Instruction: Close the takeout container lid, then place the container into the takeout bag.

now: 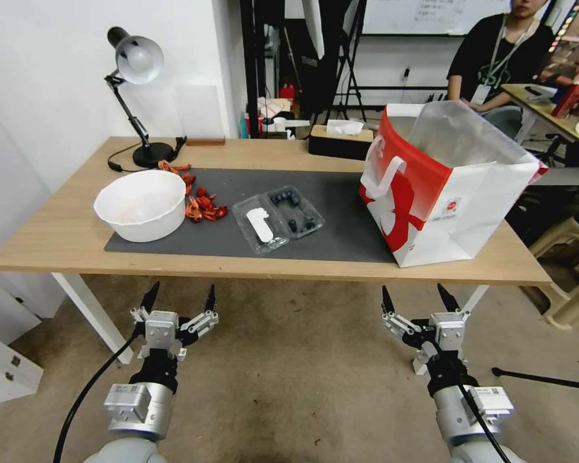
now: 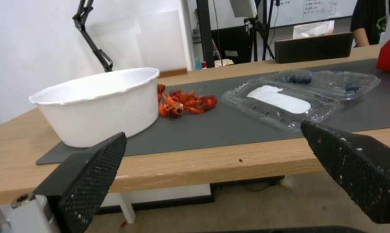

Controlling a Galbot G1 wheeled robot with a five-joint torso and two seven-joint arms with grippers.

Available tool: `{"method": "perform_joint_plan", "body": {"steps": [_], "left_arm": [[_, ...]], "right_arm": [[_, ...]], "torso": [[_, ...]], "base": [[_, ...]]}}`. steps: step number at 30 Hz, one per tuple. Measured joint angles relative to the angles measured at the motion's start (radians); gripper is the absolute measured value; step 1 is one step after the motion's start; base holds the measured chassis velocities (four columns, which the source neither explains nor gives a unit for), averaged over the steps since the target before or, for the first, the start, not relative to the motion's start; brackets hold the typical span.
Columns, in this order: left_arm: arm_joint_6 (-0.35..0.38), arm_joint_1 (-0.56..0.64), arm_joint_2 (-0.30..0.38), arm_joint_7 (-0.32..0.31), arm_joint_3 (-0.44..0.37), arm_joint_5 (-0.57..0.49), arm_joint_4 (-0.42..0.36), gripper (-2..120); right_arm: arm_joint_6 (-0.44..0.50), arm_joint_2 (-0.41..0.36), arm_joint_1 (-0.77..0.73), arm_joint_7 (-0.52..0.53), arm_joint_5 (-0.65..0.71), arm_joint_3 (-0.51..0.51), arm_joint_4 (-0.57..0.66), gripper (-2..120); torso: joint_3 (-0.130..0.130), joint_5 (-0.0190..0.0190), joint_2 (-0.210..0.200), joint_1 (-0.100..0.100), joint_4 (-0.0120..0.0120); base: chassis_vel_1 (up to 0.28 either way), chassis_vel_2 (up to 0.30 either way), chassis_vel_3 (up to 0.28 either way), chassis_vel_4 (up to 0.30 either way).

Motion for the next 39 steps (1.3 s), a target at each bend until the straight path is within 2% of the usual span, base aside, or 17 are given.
{"method": "perform_joint_plan", "body": {"steps": [31, 32, 33, 34, 35, 37, 38, 39], "left_arm": [[0.010, -0.005, -0.005, 0.001, 0.001, -0.010, 0.000, 100], [0.020, -0.008, -0.009, 0.002, 0.002, -0.017, 0.000, 100], [0.092, -0.041, -0.045, 0.015, 0.018, -0.076, -0.010, 100], [0.131, -0.058, -0.064, 0.022, 0.026, -0.107, -0.015, 100], [0.131, -0.058, -0.064, 0.022, 0.026, -0.107, -0.015, 100], [0.178, -0.082, -0.098, 0.037, 0.036, -0.167, -0.025, 100], [0.173, -0.083, -0.101, 0.039, 0.032, -0.177, -0.025, 100], [0.173, -0.083, -0.101, 0.039, 0.032, -0.177, -0.025, 100]], "right_arm": [[-0.008, -0.001, 0.003, 0.000, 0.003, 0.001, 0.000, 100], [-0.017, -0.001, 0.007, 0.000, 0.008, 0.002, 0.002, 100], [-0.074, -0.007, 0.033, 0.002, 0.038, 0.017, 0.018, 100], [-0.100, -0.009, 0.045, 0.003, 0.053, 0.023, 0.025, 100], [-0.100, -0.009, 0.045, 0.003, 0.053, 0.023, 0.025, 100], [-0.187, -0.017, 0.083, 0.006, 0.100, 0.044, 0.048, 100], [-0.228, -0.021, 0.101, 0.008, 0.121, 0.053, 0.058, 100], [-0.228, -0.021, 0.101, 0.008, 0.121, 0.053, 0.058, 100]], "torso": [[0.000, 0.0000, 0.000, 0.000, 0.0000], [0.000, 0.0004, 0.000, 0.000, 0.0000], [0.000, -0.0003, 0.000, 0.000, 0.0001], [0.000, 0.0000, 0.000, 0.000, 0.0000], [0.000, 0.0000, 0.000, 0.000, 0.0000], [0.000, 0.0001, 0.000, 0.000, -0.0002], [0.000, 0.0004, 0.000, 0.000, -0.0001], [0.000, 0.0004, 0.000, 0.000, -0.0001]], "base": [[0.000, 0.000, 0.000, 0.000], [0.000, 0.000, 0.000, 0.000], [0.000, 0.000, 0.000, 0.000], [0.000, 0.000, 0.000, 0.000], [0.000, 0.000, 0.000, 0.000], [0.000, 0.000, 0.000, 0.000], [0.000, 0.000, 0.000, 0.000], [0.000, 0.000, 0.000, 0.000]]}}
